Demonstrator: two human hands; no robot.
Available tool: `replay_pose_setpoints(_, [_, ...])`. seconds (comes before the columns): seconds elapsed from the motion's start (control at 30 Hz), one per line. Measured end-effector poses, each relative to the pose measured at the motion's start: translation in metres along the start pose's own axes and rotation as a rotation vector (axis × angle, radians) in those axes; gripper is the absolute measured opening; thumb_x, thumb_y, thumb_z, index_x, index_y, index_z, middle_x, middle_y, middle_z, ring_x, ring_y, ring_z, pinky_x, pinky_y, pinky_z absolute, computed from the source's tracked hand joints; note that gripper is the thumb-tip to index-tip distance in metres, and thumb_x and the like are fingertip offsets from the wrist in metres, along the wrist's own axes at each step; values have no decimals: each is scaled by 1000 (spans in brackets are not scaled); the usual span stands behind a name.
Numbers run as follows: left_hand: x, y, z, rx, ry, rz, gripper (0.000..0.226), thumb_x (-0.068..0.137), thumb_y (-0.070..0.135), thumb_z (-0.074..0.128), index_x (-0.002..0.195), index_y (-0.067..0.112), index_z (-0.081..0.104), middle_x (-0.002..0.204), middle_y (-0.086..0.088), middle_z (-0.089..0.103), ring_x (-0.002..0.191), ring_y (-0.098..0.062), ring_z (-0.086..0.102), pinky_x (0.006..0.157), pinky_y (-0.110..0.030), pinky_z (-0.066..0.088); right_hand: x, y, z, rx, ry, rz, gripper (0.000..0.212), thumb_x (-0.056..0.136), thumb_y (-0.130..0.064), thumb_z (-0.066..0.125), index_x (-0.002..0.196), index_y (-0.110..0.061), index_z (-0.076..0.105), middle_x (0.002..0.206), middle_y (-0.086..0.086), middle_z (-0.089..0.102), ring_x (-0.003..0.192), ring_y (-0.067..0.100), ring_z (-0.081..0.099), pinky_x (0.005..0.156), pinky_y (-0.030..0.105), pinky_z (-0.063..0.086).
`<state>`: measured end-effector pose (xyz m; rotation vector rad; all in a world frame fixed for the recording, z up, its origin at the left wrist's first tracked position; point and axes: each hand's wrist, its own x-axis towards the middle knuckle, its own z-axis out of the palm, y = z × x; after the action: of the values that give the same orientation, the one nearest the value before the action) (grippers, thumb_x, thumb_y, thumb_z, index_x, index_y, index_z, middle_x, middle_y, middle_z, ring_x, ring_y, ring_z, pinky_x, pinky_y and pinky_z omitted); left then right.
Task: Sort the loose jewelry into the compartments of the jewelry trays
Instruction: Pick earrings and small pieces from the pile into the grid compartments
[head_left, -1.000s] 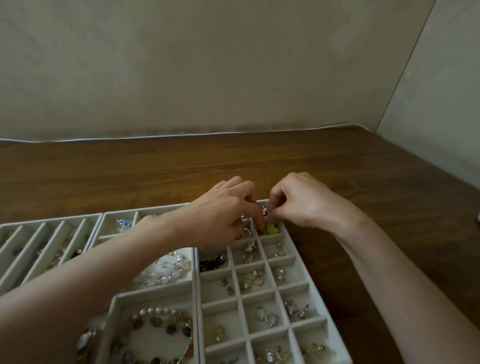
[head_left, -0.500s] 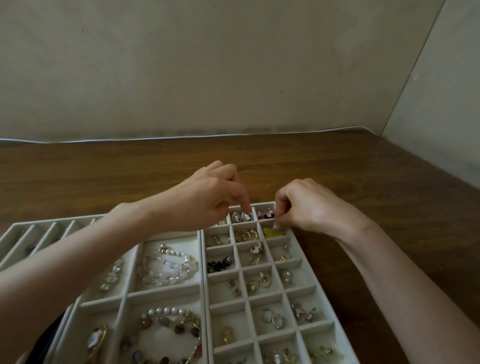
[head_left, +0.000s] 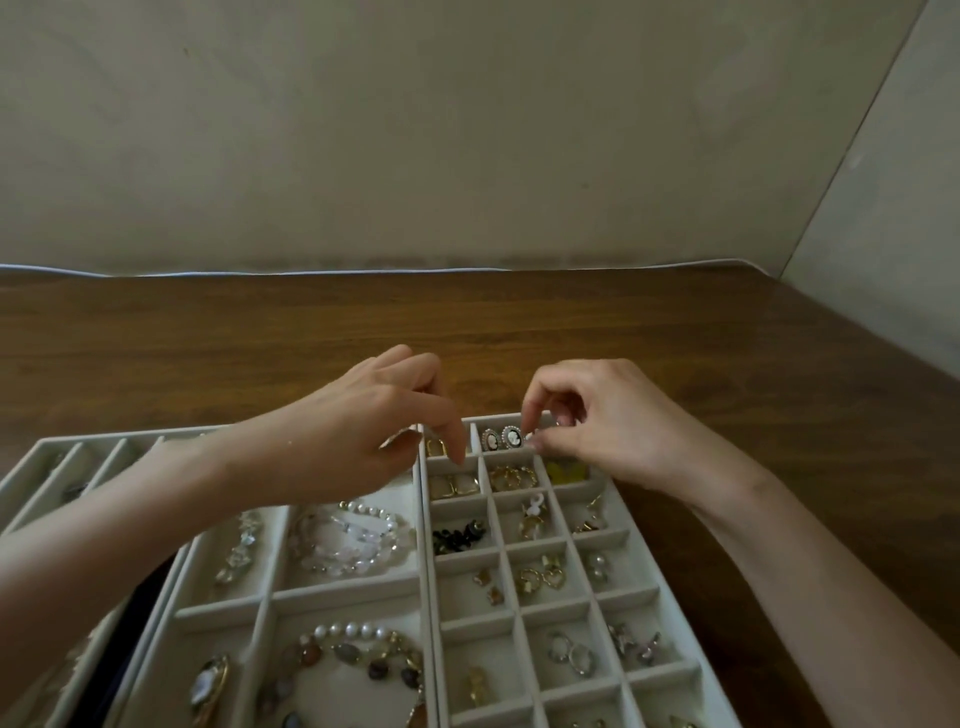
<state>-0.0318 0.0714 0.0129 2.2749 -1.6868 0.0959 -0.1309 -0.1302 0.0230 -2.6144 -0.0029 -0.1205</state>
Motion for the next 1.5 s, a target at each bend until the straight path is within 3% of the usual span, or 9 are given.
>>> replay_pose_setpoints(0.13, [-5, -2, 6, 43, 16, 22, 39, 76, 16, 36, 91, 40, 63, 88, 26, 37, 91, 7, 35, 79, -7, 31, -2, -9, 14, -44, -51, -144, 26, 91, -10, 54, 90, -32, 68, 88, -11, 47, 81, 2, 48, 71, 23, 46])
replay_pose_setpoints(0.33, [-7, -2, 13, 141, -5, 25, 45, 74, 21, 25, 92, 38, 62, 91, 14, 43, 78, 1, 27, 67, -15, 34, -2, -13, 23, -163, -44, -206, 30, 93, -13, 47, 96, -33, 70, 84, -10, 41, 75, 3, 42, 61, 17, 29])
replay_pose_setpoints(0.6, [-5, 5, -1, -46, -12, 7, 37, 75, 30, 31, 88, 37, 65, 88, 21, 42, 89, 0, 39, 77, -11, 33, -5, -15, 15, -18, -123, -247, 20, 84, -16, 64, 81, -34, 70, 81, -9, 50, 77, 7, 50, 67, 31, 47])
replay_pose_setpoints(0.77, [-10, 13, -4, -49, -176, -35, 32, 76, 58, 39, 90, 39, 61, 91, 19, 48, 92, -1, 41, 78, -17, 38, -8, -22, 18, -170, -161, -284, 8, 80, -35, 70, 87, -32, 70, 84, -12, 51, 81, 6, 45, 75, 29, 41])
replay_pose_setpoints(0.97, [-11, 24, 2, 7, -151, -102, 7, 86, 38, 56, 90, 34, 61, 85, 19, 45, 86, 4, 40, 74, -14, 37, -18, -33, 23, -386, 4, -357, 14, 82, -38, 63, 90, -27, 68, 83, -12, 50, 78, 7, 41, 73, 25, 27])
replay_pose_setpoints(1.1, [-9, 24, 0, -6, -105, -178, 5, 87, 33, 57, 88, 37, 60, 82, 25, 44, 83, 19, 37, 71, -5, 34, -22, -40, 28, -404, 27, -327, 18, 87, -35, 57, 95, -25, 68, 90, -10, 56, 85, 9, 47, 76, 25, 28])
replay_pose_setpoints(1.27, [-10, 25, 2, -36, -50, -211, 14, 84, 27, 63, 81, 39, 56, 80, 23, 48, 83, 16, 42, 71, -4, 34, -20, -40, 31, -379, 25, -321, 17, 89, -34, 56, 95, -24, 68, 91, -10, 59, 88, 10, 55, 79, 23, 35])
replay_pose_setpoints(1.37, [-10, 24, 6, -194, 37, -268, 12, 83, 22, 65, 82, 33, 60, 79, 20, 56, 81, 12, 50, 70, -6, 39, -15, -33, 25, -222, -2, -290, 5, 86, -31, 64, 84, -28, 67, 83, -14, 57, 77, 2, 54, 71, 22, 42])
replay_pose_setpoints(1.5, [-10, 22, 5, -753, 45, -420, 18, 84, 12, 62, 99, 22, 61, 86, 5, 71, 78, -5, 64, 73, -24, 48, -7, -24, 20, 67, 70, -316, 2, 80, -23, 71, 79, -23, 69, 78, -13, 60, 74, 6, 58, 66, 23, 48])
